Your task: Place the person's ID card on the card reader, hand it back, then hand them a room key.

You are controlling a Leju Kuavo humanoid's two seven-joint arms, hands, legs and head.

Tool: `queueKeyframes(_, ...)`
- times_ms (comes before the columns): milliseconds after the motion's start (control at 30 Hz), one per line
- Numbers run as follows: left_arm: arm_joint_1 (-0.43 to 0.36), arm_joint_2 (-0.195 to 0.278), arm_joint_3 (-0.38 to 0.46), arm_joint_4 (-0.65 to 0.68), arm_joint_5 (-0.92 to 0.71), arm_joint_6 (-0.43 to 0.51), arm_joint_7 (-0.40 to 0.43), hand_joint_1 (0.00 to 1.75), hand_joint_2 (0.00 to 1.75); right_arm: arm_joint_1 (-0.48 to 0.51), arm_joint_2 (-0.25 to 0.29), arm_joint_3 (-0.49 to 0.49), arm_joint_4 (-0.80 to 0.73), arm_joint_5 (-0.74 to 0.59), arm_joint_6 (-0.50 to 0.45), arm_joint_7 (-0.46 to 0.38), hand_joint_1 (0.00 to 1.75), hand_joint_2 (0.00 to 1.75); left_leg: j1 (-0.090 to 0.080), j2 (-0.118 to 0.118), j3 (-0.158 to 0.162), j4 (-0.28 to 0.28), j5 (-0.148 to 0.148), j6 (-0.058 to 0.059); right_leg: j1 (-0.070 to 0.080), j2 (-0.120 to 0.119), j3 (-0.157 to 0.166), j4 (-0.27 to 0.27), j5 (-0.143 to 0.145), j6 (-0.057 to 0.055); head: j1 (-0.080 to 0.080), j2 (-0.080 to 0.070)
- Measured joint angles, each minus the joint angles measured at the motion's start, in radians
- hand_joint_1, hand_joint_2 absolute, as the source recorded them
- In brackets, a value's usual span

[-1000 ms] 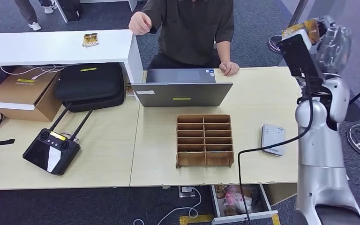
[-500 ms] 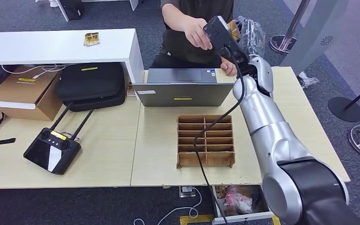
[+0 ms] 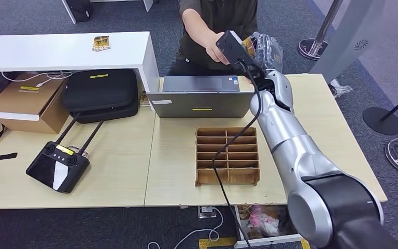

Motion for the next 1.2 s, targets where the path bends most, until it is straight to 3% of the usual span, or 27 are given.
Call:
queueKeyframes(67, 0.000, -0.001, 0.000, 0.000, 0.003, 0.000, -0.002, 0.00, 0.00, 0.000, 0.001, 0.000, 0.001, 0.005, 0.002, 0.001, 0.00, 1.75, 0.000, 0.000, 0.000, 0.000, 0.000, 0.000, 0.000, 0.000, 0.000, 0.000, 0.000, 0.000, 0.000, 0.000)
queueKeyframes(133, 0.000, -0.001, 0.000, 0.000, 0.007, 0.001, -0.002, 0.00, 0.00, -0.001, 0.001, 0.000, 0.001, 0.012, 0.003, 0.002, 0.00, 1.75, 0.000, 0.000, 0.000, 0.000, 0.000, 0.000, 0.000, 0.000, 0.000, 0.000, 0.000, 0.000, 0.000, 0.000)
queueKeyframes(267, 0.000, -0.001, 0.000, 0.000, 0.012, 0.004, -0.002, 0.00, 0.00, -0.001, 0.005, 0.000, 0.001, 0.034, 0.006, 0.006, 0.00, 0.00, 0.000, 0.000, 0.000, 0.000, 0.000, 0.000, 0.000, 0.000, 0.000, 0.000, 0.000, 0.000, 0.000, 0.000)
queueKeyframes(733, 0.000, -0.001, 0.000, 0.000, 0.016, 0.007, -0.008, 0.00, 0.00, -0.001, 0.006, -0.002, 0.001, 0.074, 0.016, 0.010, 0.00, 0.00, 0.000, 0.000, 0.000, 0.000, 0.000, 0.000, 0.000, 0.000, 0.000, 0.000, 0.000, 0.000, 0.000, 0.000)
queueKeyframes(933, 0.002, 0.001, 0.000, 0.000, 0.026, 0.009, -0.010, 0.00, 0.00, 0.017, 0.000, -0.002, -0.009, 0.164, 0.010, 0.014, 0.00, 0.00, 0.000, 0.000, 0.000, 0.000, 0.000, 0.000, 0.000, 0.000, -0.001, 0.000, 0.000, 0.000, 0.000, 0.000)
queueKeyframes(1200, 0.018, 0.000, 0.009, 0.000, 0.062, 0.009, -0.023, 0.00, 0.00, 0.095, -0.085, 0.000, -0.080, 0.320, 0.006, 0.025, 0.00, 0.00, 0.000, 0.000, 0.000, 0.000, 0.000, 0.000, 0.000, 0.000, 0.000, -0.001, 0.000, 0.000, 0.000, 0.000)
